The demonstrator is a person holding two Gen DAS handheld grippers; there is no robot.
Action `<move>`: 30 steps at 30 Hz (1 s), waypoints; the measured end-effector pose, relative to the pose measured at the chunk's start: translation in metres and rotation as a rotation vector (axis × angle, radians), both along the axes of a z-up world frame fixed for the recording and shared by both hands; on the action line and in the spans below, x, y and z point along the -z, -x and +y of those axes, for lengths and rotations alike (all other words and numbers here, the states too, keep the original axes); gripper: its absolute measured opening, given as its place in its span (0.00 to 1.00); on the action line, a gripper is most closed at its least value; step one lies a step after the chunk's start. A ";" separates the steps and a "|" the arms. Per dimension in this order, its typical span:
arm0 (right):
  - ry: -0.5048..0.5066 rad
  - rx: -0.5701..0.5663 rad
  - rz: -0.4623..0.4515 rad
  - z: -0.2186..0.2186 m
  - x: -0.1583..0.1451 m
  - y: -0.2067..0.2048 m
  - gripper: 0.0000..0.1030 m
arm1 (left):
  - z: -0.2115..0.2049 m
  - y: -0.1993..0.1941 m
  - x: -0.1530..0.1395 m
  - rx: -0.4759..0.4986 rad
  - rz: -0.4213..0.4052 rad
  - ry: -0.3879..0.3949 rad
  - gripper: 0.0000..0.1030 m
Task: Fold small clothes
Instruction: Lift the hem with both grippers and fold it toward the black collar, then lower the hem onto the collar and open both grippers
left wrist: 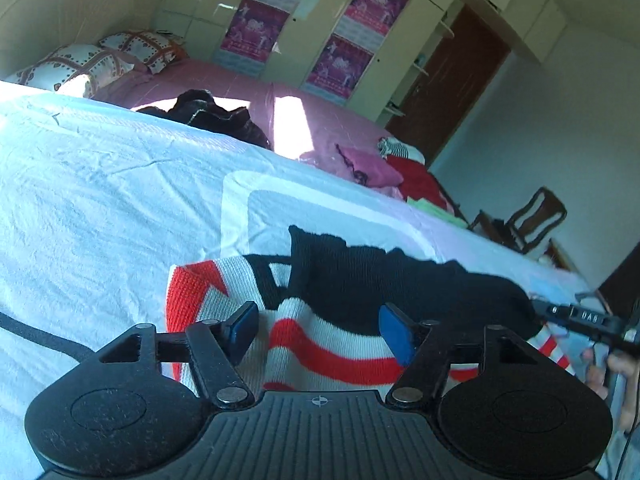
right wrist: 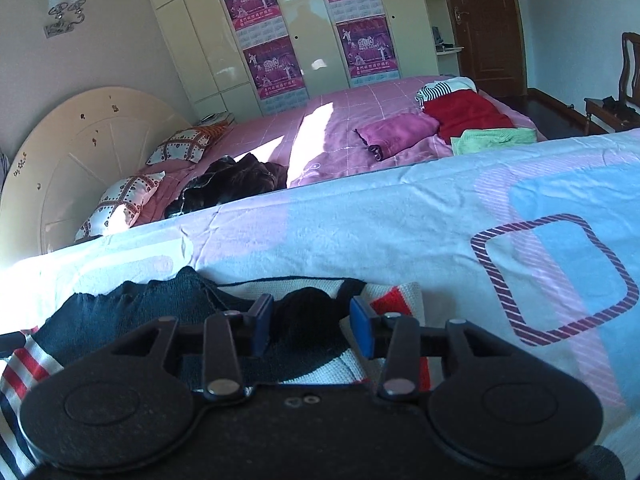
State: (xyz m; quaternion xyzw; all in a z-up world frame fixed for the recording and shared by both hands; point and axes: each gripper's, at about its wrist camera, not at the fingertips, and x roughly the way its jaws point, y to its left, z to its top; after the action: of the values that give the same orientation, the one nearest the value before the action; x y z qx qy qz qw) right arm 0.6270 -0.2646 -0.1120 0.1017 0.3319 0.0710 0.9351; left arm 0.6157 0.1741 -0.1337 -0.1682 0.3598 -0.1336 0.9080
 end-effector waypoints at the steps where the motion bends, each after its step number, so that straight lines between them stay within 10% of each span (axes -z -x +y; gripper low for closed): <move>1: 0.002 -0.004 -0.009 0.000 0.000 0.001 0.40 | -0.004 0.001 0.001 0.011 0.012 -0.036 0.61; 6: -0.116 0.009 -0.091 -0.019 -0.012 0.012 0.42 | -0.002 0.007 -0.008 0.003 0.005 -0.091 0.49; 22: 0.073 0.065 -0.007 0.002 0.001 0.000 0.28 | 0.011 0.025 -0.001 -0.034 -0.026 -0.037 0.12; 26: 0.057 -0.048 -0.076 0.022 -0.020 0.013 0.28 | 0.013 0.025 -0.034 -0.077 -0.131 -0.088 0.12; 30: 0.026 -0.213 -0.043 0.075 -0.021 -0.004 0.14 | -0.042 -0.015 -0.051 0.108 -0.130 -0.089 0.12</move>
State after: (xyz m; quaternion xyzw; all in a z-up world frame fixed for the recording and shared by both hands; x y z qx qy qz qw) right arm 0.6306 -0.1891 -0.0913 0.0523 0.3218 0.1679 0.9304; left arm 0.6303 0.1320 -0.0829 -0.0987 0.3141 -0.1771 0.9275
